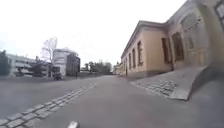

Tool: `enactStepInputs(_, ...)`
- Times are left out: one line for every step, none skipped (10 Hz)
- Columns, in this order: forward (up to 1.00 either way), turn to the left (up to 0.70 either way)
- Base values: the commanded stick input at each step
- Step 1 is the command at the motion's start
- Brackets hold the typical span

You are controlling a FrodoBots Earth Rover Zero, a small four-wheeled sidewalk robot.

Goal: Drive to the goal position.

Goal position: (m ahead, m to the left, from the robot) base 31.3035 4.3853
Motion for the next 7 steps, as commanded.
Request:
enactStepInputs(1.0,0.0)
enactStepInputs(1.0,0.0)
enactStepInputs(1.0,0.0)
enactStepInputs(1.0,0.0)
enactStepInputs(1.0,0.0)
enactStepInputs(1.0,0.0)
enactStepInputs(1.0,-0.28)
